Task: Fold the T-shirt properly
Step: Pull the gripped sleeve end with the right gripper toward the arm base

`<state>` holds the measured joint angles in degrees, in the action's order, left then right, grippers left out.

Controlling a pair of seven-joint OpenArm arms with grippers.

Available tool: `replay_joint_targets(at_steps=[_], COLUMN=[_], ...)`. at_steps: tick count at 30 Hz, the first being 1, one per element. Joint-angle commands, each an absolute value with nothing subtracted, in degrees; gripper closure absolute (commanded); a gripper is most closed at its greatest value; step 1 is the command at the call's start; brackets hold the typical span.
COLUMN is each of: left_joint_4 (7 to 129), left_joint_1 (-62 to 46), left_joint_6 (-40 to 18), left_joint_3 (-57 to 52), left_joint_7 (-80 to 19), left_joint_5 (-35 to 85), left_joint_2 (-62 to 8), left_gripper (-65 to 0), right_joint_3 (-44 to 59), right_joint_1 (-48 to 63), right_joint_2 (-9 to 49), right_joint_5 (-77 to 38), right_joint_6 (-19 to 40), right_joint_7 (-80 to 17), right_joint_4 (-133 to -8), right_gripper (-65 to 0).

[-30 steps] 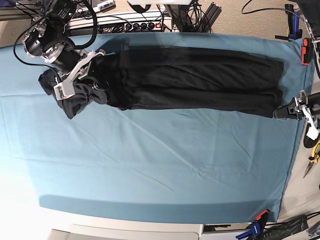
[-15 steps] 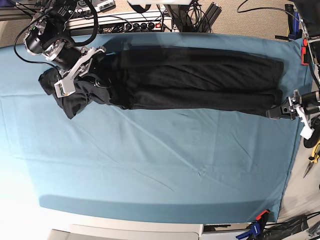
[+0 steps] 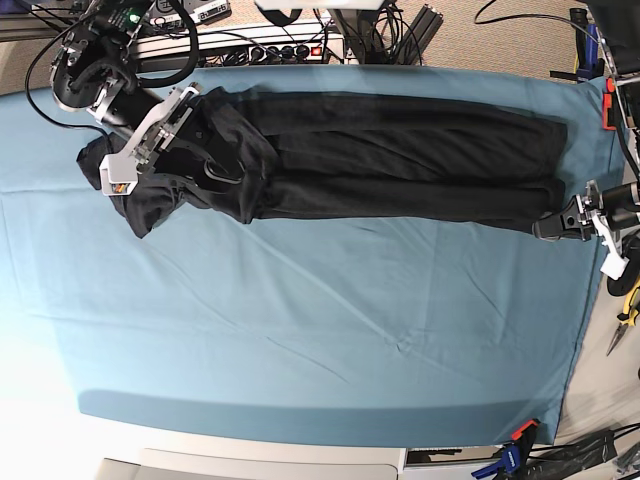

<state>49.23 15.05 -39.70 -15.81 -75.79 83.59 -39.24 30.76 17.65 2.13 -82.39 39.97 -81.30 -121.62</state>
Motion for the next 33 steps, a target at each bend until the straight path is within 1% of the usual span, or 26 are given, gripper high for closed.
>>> replay_joint_targets(at_steps=[1, 7, 9, 13, 17, 20, 25, 33], left_joint_4=[50.0, 50.0, 50.0, 50.0, 50.0, 50.0, 50.0, 50.0], left_joint_1=[16.1, 15.9, 15.9, 15.8, 14.1, 11.0, 6.4, 6.3], left_joint_6=[-40.0, -38.3, -36.9, -36.8, -35.7, -35.5, -35.7, -35.8], left_joint_3=[-16.1, -16.1, -16.1, -16.1, -16.1, -16.1, -16.1, -16.1], left_joint_7=[-75.0, -75.2, -75.4, -75.3, -75.4, -75.6, -75.6, -75.5], left_joint_5=[85.0, 83.4, 82.2, 81.0, 82.4, 83.6, 85.0, 85.0], left_joint_2=[-41.0, -42.6, -43.9, -47.6, -49.9, -49.3, -45.8, -41.2], left_gripper=[-30.9, -30.9, -30.9, -31.0, -30.9, -30.9, -30.9, -30.9], right_joint_3=[31.6, 37.7, 40.2, 43.7, 43.9, 43.9, 43.9, 43.9], right_joint_1=[17.2, 16.0, 15.4, 15.0, 15.0, 14.7, 12.8, 12.2], right_joint_2=[2.1, 1.4, 1.4, 1.4, 1.4, 1.4, 1.4, 1.5], right_joint_5=[-83.1, -72.0, -69.4, -68.3, -68.2, -65.4, -58.4, -57.1], right_joint_6=[40.0, 40.0, 40.0, 40.0, 40.0, 40.0, 40.0, 40.0], right_joint_7=[-80.0, -80.0, -79.2, -78.2, -78.0, -76.6, -72.7, -72.4], right_joint_4=[-122.7, -122.7, -122.7, -122.7, -122.7, -122.7, -122.7, -122.6], right_gripper=[-20.7, -20.6, -20.6, -20.6, -20.6, -20.6, -20.6, -20.6])
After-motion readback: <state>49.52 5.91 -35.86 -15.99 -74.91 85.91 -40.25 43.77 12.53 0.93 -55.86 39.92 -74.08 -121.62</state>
